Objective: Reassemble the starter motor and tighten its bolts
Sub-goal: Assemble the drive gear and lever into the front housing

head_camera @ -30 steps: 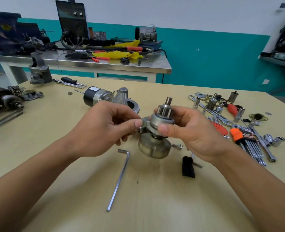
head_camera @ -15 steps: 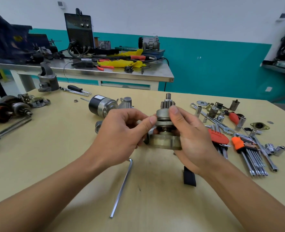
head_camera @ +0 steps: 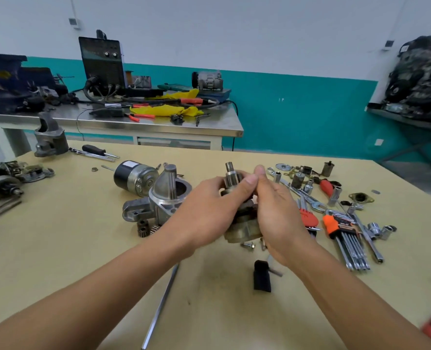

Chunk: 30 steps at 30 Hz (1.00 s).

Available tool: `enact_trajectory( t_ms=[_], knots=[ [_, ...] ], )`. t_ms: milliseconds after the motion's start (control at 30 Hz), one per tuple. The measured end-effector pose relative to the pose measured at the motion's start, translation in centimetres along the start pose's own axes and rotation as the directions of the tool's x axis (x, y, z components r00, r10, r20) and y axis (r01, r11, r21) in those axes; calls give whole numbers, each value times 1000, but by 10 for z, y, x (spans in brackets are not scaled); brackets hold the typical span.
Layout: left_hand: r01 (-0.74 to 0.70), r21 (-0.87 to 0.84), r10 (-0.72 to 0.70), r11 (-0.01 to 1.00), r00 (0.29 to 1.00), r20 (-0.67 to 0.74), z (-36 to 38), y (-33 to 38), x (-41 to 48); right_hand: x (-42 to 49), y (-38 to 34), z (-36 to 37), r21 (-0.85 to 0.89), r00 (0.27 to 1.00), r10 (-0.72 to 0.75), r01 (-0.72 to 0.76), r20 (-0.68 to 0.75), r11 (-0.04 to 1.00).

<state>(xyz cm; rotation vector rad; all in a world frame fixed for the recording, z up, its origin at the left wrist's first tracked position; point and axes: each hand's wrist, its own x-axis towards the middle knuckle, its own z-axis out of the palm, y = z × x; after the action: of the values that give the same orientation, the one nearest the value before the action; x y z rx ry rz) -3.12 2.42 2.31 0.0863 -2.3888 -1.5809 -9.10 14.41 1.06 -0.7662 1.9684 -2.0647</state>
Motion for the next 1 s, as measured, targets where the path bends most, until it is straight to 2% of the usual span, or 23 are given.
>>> enact_trajectory(
  t_ms=[100,167,233,300,333,400,467,500,633,767,867,933,1000],
  knots=[
    [-43,-124,36,991,998,-58,4,-5,0,-1,-3,2,-107,998,-54,50,-34,993],
    [-47,-215,28,976,995,-91,3,-8,0,-1,-2,5,-96,996,-58,52,-66,994],
    [-30,-310,-7,950,993,-118,1,-9,0,0,-3,5,24,988,6,-3,-154,1000],
    [4,-377,-73,926,983,-168,1,-11,-1,-3,-5,6,270,969,144,-87,-201,959],
    [8,-414,-96,910,977,-193,2,-13,-3,-6,-4,9,368,962,196,-115,-191,923],
    [-42,-454,-87,890,962,-259,6,-16,-6,-14,1,18,441,975,200,-136,-101,887],
    [-116,-419,-32,900,943,-331,7,-19,-9,-22,3,31,446,989,147,-132,-1,885],
    [-146,-401,-11,904,931,-364,7,-20,-10,-24,4,35,444,992,124,-113,3,889],
    [-210,-387,46,898,919,-391,7,-23,-11,-23,-1,37,350,994,50,-12,-98,937],
    [-156,-404,-2,901,932,-364,13,-22,-12,-25,-1,37,343,990,63,-15,-128,939],
    [-34,-356,-61,934,966,-252,12,-17,-11,-20,0,32,486,984,172,-126,-51,865],
    [30,-233,-64,972,988,-141,-1,-10,-9,-16,-2,25,603,970,245,-190,-10,775],
    [-47,38,52,998,984,-170,-27,-5,-5,-11,-4,16,691,964,267,-188,-9,699]
  ],
)
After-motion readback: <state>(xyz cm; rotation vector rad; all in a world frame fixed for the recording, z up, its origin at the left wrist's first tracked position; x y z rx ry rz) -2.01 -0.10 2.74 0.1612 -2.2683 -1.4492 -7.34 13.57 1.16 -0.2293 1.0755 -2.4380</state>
